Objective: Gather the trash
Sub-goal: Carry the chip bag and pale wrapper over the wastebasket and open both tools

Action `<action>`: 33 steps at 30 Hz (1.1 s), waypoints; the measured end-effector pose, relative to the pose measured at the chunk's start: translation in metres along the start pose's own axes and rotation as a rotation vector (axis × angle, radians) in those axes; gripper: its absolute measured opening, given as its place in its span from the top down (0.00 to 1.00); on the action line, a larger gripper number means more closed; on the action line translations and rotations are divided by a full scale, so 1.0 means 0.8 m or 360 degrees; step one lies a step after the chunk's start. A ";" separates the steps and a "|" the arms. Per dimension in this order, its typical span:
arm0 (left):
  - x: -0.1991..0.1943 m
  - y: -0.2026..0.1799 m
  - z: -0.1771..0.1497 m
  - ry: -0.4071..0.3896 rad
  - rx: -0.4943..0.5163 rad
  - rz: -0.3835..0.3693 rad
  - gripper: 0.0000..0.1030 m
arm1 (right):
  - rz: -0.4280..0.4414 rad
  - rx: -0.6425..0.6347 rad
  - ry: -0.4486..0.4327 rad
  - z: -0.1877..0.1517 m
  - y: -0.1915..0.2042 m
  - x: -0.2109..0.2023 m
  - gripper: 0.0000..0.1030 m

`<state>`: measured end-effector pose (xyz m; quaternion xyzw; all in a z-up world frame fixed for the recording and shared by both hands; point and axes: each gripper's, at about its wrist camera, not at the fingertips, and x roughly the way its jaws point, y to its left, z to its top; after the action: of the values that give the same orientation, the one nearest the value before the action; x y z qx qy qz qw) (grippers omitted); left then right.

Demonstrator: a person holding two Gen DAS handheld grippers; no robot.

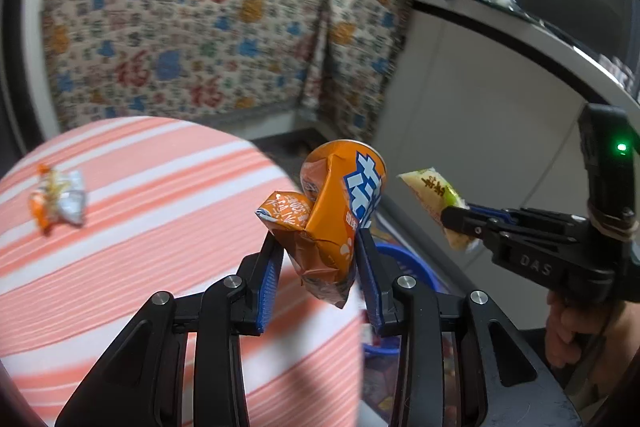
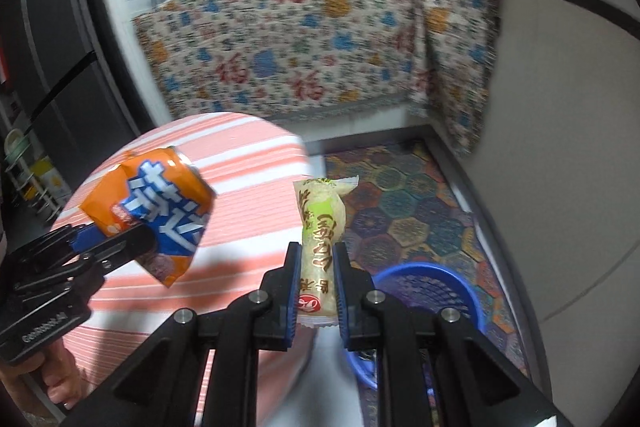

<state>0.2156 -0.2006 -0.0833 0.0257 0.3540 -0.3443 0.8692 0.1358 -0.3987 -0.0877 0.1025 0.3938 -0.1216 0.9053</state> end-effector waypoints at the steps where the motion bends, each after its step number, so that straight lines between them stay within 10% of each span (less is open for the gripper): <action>1: 0.008 -0.008 0.001 0.0016 0.0013 -0.0022 0.64 | -0.0011 0.0023 0.0011 0.000 -0.011 0.002 0.85; 28: 0.239 -0.114 -0.021 0.0444 -0.0038 -0.0204 0.62 | -0.0021 0.0588 0.0443 -0.059 -0.233 0.141 0.85; 31: 0.255 -0.116 -0.029 0.0470 -0.0031 -0.0193 0.55 | -0.0020 0.0630 0.0479 -0.067 -0.244 0.155 0.82; 33: 0.267 -0.115 -0.034 0.0478 -0.0038 -0.0188 0.31 | -0.0004 0.0661 0.0488 -0.072 -0.251 0.163 0.79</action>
<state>0.2520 -0.3870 -0.2204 0.0456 0.4848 -0.3830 0.7850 0.1219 -0.5913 -0.2400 0.3028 0.4933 -0.1840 0.7944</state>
